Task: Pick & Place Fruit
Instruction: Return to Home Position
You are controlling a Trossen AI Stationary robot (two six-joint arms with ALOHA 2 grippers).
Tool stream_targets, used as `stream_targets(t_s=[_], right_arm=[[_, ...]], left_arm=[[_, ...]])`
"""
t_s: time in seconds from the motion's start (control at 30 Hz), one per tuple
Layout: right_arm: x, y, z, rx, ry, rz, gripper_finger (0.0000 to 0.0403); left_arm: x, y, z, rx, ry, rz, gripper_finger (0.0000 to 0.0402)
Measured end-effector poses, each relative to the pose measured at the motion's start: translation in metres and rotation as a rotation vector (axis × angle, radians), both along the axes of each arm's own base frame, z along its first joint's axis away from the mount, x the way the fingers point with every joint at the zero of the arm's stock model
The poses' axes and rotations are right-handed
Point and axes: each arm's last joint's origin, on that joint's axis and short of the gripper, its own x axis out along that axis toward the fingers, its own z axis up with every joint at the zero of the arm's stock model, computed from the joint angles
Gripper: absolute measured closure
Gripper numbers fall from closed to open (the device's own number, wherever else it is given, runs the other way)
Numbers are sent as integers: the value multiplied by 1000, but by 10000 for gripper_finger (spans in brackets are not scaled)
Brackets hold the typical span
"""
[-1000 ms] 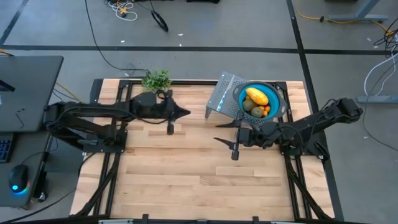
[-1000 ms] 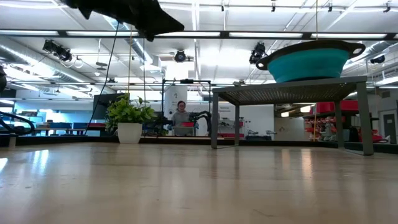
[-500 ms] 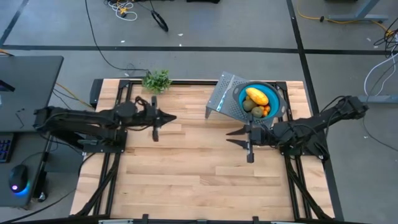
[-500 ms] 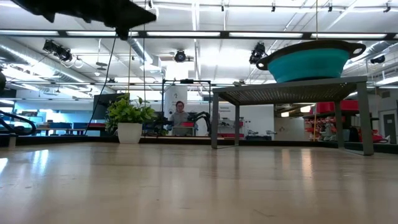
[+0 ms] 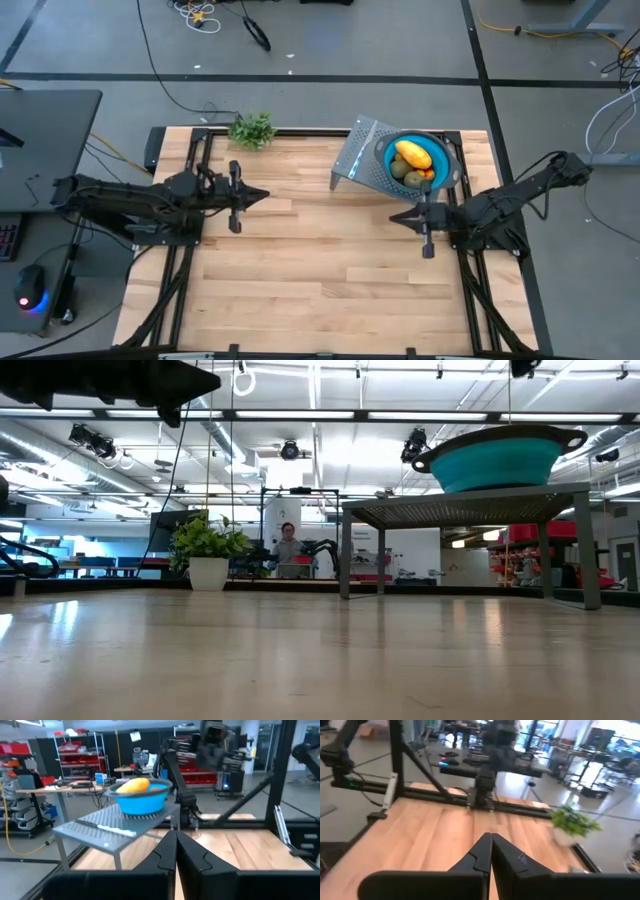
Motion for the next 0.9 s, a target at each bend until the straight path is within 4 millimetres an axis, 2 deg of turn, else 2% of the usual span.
stream_targets(t_s=[0.23, 0.4, 0.57, 0.9], right_arm=[[-34, -17, -26, 78, -127, 5, 386], [-48, -19, -49, 126, -237, 189, 386], [-55, -18, -63, 162, -249, 351, 386], [-59, -23, -84, 85, -234, 288, 386]], left_arm=[[0, 0, -3, 19, 29, 1, 397], [0, 0, -5, 20, 52, -6, 390], [0, -1, -5, 25, 50, -20, 396], [0, 0, -5, 31, 51, -13, 393]])
